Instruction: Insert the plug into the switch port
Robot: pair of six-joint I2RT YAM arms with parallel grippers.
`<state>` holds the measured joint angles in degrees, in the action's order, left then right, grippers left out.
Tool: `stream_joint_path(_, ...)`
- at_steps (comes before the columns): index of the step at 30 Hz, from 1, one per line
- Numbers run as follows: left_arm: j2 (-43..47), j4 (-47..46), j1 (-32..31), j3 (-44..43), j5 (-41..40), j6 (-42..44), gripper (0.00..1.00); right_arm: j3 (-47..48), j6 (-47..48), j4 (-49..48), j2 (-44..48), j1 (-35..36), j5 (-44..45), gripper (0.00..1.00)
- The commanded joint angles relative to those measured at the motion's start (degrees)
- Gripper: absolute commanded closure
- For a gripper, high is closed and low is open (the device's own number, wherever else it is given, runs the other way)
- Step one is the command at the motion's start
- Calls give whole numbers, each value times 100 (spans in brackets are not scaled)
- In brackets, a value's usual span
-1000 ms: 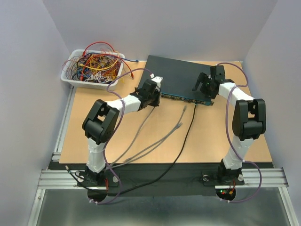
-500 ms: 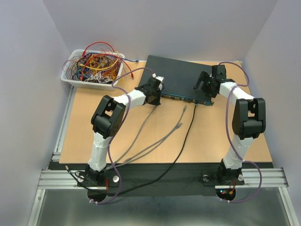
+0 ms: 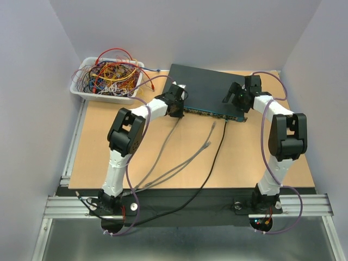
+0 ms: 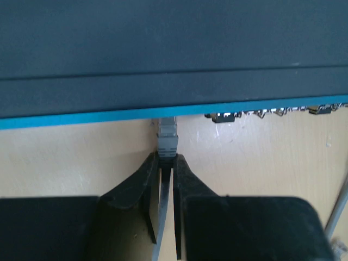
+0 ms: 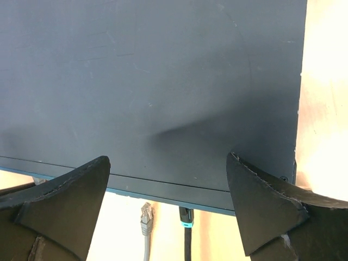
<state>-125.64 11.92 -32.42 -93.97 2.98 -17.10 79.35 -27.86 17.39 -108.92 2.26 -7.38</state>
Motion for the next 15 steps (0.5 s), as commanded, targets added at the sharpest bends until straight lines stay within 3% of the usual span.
stream_joint_path(1,-127,170,26,-437,158,-100,100,-130,-9,-262,152,-33,-71,8)
stream_joint_path(15,-206,170,61,-631,282,-338,100,-218,-27,-350,143,-33,-194,8)
